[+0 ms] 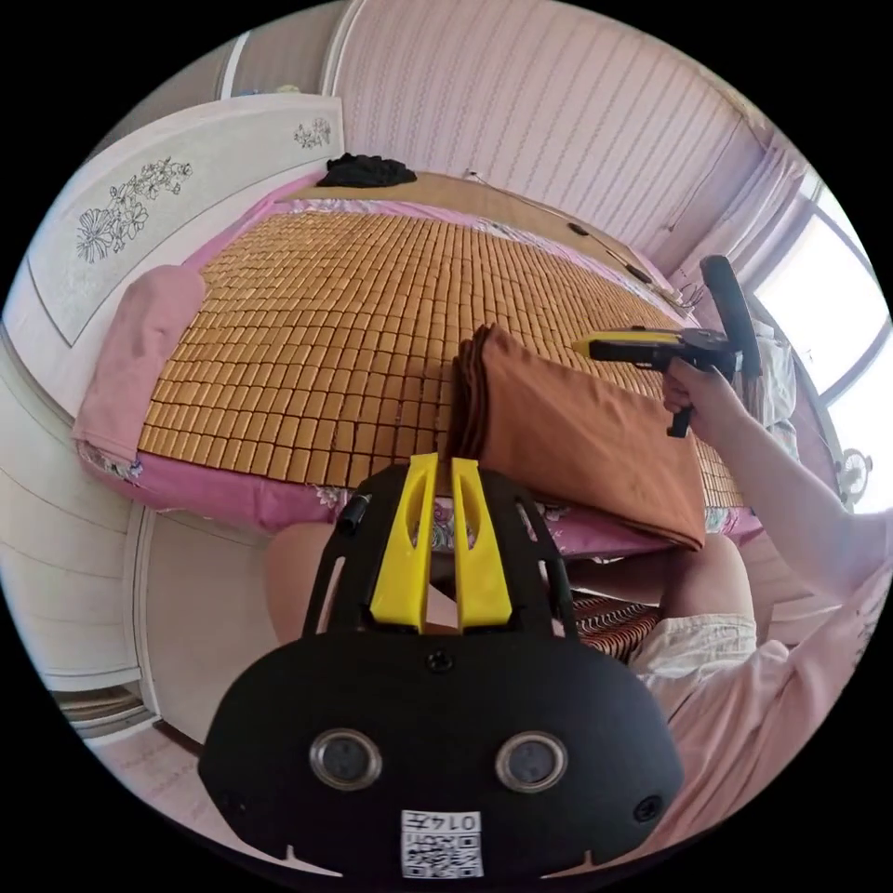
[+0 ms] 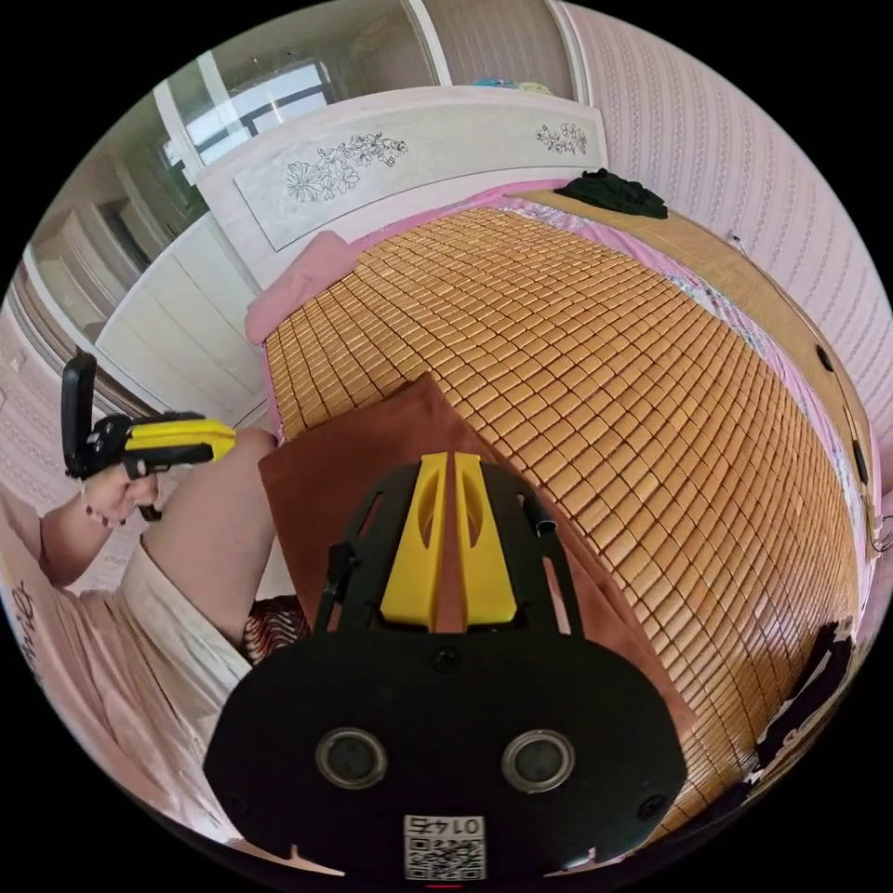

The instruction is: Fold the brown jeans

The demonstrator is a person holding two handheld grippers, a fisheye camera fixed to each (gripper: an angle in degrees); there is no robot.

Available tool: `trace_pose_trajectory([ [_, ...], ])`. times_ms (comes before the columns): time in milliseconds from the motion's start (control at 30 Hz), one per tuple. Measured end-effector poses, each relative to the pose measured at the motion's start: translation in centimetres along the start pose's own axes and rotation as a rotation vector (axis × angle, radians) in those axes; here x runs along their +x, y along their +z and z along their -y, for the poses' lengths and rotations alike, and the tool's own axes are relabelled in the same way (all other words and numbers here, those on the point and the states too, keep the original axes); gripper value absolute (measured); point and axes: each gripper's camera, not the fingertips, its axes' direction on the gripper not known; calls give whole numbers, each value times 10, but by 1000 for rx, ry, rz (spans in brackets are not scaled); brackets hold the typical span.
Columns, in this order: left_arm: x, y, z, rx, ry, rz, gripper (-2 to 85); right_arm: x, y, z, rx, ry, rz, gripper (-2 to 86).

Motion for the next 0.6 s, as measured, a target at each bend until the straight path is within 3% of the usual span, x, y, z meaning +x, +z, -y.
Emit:
trace_pose_trajectory([
  [133, 67, 18, 5, -35, 247, -83, -7, -24, -13, -57, -158, 30, -123, 0],
  [300, 167, 56, 8, -104, 474, -314, -8, -60, 10, -50, -267, -27, -210, -3],
  [433, 232, 85, -6, -131, 674, -167, -8, -52, 24, 3, -252, 7, -317, -3],
  [600, 251, 115, -28, -164, 752, -105, -9, -14, 51, 60, -294, 62, -222, -3],
])
